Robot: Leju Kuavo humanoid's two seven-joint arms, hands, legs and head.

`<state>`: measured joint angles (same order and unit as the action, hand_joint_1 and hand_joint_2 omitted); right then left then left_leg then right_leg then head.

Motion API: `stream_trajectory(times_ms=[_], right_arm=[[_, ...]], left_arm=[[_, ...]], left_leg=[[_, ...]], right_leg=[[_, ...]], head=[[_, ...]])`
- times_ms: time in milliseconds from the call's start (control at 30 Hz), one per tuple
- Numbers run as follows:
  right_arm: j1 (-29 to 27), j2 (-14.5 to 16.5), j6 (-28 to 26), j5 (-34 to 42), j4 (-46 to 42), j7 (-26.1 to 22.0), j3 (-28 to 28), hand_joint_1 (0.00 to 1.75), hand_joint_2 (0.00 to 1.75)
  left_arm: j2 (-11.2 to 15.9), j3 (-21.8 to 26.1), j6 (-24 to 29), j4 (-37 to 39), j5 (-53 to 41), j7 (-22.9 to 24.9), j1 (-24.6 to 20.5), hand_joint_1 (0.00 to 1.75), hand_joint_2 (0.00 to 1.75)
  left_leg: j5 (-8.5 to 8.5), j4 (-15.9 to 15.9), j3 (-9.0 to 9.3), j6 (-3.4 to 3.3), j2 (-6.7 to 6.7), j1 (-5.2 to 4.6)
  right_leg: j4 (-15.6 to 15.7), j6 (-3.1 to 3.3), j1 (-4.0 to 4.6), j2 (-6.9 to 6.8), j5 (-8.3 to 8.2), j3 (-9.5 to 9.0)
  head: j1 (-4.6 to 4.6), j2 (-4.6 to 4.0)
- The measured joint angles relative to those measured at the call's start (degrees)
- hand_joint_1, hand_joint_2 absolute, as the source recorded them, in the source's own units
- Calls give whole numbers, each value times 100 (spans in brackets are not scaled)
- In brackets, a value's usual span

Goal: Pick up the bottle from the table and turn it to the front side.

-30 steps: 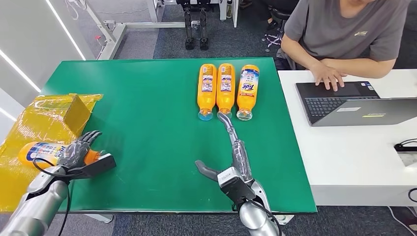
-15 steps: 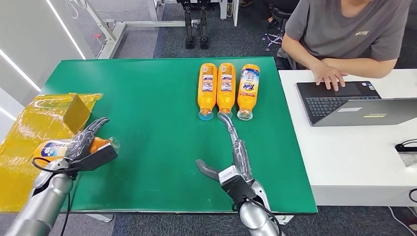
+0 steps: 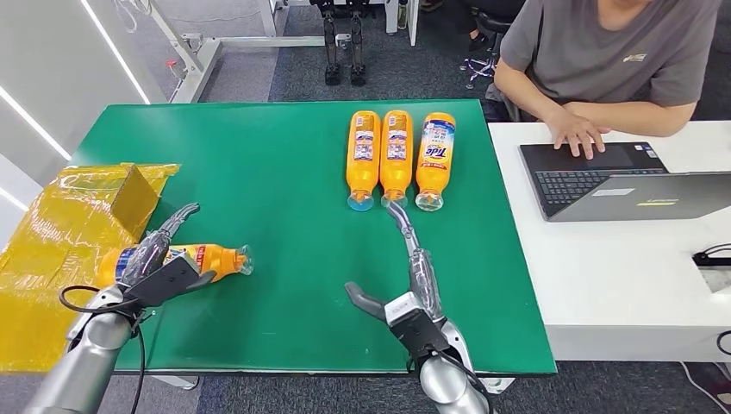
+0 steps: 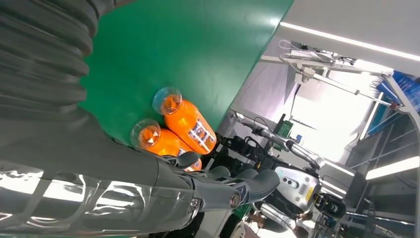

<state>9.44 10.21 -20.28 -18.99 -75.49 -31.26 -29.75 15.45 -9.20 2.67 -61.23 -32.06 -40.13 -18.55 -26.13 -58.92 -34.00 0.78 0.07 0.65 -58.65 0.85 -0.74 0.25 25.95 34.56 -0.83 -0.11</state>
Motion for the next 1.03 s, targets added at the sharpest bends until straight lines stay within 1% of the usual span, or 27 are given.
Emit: stream_trajectory(times_ms=[267,467,567,667,833,900,967,1000,1033], right_arm=[[-20,1,93,45,68,-51,0,0,175],[-11,47,185,58,117,-58,0,0,175],[22,79,217,70,166,-61,0,0,175],[81,112,236,108,223,-79,-4,0,175],[110,142,44,280,275,-226,-19,0,175],[91,142,-93,335,265,-294,-23,0,175],[42,142,-215,346,216,-344,-24,0,175],[10,142,-274,343,171,-364,-24,0,175],[-8,142,-304,341,146,-374,-24,0,175]], left_arm=[[-22,-24,-51,-704,922,0,229,0,175],[-122,-69,317,-1337,1830,-1,302,0,175],[-259,-98,510,-1655,2369,-3,290,0,175],[-545,-107,639,-1942,2900,-5,220,0,175],[-1242,-101,569,-2131,3661,-7,90,0,175],[-1529,-102,356,-2119,4181,19,52,0,175],[-1791,-121,-12,-2068,4806,98,19,0,175],[-1908,-150,-188,-2019,5076,146,-7,0,175],[-1971,-166,-279,-1992,5216,168,-21,0,175]], left_leg=[[0,0,-2,0,-1,0],[0,-1,-3,0,-2,0],[0,-2,-3,0,-2,0],[0,-3,-4,0,-6,-1],[0,-9,-7,-1,-9,-1],[-1,-11,-8,-2,-10,-1],[-2,-12,-9,-3,-10,-1],[-2,-13,-10,-4,-10,-1],[-2,-13,-10,-4,-10,-1]], right_leg=[[1,0,0,-1,0,1],[1,0,0,-2,0,2],[1,0,0,-3,0,3],[3,-1,0,-7,-1,1],[6,-3,-2,-10,-2,0],[7,-3,-2,-11,-2,1],[8,-3,-2,-10,-2,2],[8,-3,-2,-11,-2,3],[8,-3,-2,-11,-2,3]], head=[[-1,0],[-2,0],[-1,0],[-1,0],[-1,0],[0,0],[-1,0],[-1,0],[-1,0]])
